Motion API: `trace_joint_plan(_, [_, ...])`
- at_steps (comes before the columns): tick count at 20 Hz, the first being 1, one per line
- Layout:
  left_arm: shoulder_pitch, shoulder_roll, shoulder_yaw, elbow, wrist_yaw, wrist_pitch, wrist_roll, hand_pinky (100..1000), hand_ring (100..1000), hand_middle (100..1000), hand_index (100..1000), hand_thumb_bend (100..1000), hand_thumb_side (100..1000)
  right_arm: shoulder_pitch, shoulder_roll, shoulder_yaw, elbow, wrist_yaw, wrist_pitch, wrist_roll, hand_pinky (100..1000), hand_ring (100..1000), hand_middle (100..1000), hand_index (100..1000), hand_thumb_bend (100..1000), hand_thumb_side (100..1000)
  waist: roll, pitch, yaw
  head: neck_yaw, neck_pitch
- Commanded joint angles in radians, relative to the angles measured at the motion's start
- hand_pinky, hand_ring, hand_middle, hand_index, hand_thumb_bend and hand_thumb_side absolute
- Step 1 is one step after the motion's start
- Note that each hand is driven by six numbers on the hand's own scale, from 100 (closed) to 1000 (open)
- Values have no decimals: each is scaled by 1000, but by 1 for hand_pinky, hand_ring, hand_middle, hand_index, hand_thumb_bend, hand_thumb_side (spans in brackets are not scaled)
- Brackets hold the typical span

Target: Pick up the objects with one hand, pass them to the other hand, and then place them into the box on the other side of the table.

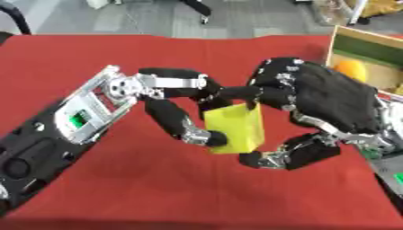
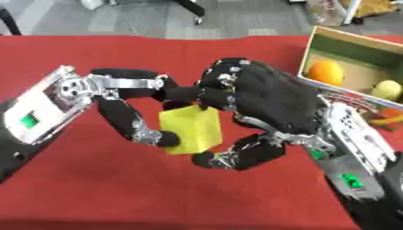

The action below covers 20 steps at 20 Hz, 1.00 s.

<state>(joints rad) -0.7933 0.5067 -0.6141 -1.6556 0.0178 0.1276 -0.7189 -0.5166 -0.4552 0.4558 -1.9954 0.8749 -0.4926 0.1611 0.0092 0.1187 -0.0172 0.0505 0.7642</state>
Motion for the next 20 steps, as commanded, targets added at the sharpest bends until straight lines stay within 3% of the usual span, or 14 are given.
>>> trace_joint_plan(1, [-23,19,8,-36,9,0,-2,633,563,532,689,292,459,0,-31,-13,-5,48,17,-3,623,585,494,889,494,403,-1,-26,0,0,6])
trace_joint_plan(5, [-22,25,14,-49,9,3,3,634,562,531,688,290,459,6,-34,-10,-5,87,31,4,623,583,460,868,490,405,-1,-27,1,0,6])
trace_joint_plan(8, [-22,29,18,-62,9,8,7,634,563,531,688,290,459,9,-35,-8,-5,101,39,8,622,583,446,802,472,398,-1,-28,2,-1,6])
trace_joint_plan(15, [-20,34,24,-75,7,15,13,635,590,539,696,296,463,13,-35,-10,-5,92,72,-34,595,563,412,500,289,327,-2,-28,3,0,6])
trace_joint_plan(20, [-17,41,39,-78,4,15,25,640,604,566,720,363,518,16,-37,-11,-5,75,105,-100,586,556,389,455,259,298,-2,-28,2,-1,6])
